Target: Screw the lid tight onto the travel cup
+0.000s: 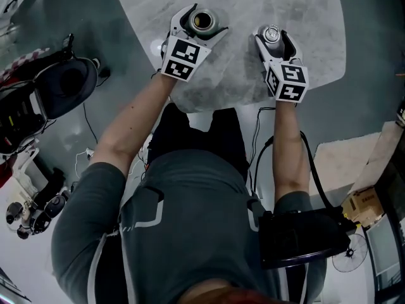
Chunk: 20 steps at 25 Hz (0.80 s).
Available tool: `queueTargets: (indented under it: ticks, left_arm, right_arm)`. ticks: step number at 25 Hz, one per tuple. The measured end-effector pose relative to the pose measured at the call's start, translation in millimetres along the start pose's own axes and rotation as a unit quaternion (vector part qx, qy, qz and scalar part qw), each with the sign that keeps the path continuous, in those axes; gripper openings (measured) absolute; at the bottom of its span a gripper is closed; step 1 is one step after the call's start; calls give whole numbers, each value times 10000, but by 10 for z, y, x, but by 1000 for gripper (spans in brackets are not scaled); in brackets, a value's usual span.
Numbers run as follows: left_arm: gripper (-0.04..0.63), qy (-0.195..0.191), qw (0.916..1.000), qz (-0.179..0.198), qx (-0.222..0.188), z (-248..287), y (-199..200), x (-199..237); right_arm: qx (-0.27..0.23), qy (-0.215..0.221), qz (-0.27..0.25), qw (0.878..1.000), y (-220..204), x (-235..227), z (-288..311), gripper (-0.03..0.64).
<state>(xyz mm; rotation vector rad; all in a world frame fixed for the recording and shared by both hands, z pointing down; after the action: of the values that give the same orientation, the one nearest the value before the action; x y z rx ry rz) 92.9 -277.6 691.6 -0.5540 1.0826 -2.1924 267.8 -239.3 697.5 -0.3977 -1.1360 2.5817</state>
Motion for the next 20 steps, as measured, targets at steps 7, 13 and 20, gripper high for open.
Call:
queueTargets:
  ticks: [7, 13, 20]
  left_arm:
    - [414, -14, 9997, 142, -178, -91, 61, -8]
    - [414, 59, 9995, 225, -210, -98, 91, -10]
    - [413, 111, 9990, 350, -236, -15, 116, -15]
  right_arm:
    - [-44, 80, -127, 9999, 134, 143, -12, 324]
    - [70, 57, -176, 9998, 111, 180, 41, 324]
    - [172, -69, -102, 9998, 90, 165, 99, 321]
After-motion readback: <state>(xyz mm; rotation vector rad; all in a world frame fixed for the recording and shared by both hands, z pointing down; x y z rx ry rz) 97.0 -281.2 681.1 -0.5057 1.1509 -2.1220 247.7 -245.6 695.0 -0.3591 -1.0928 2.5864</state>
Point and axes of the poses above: the fingertips, and each gripper's own axes: z forward along the fingers, x to its left, y out of its top, the point moved 3 cm from there along -z, backward along the fingers, and after that the axes turned 2 degrees about -z, right-handed, at the moved point
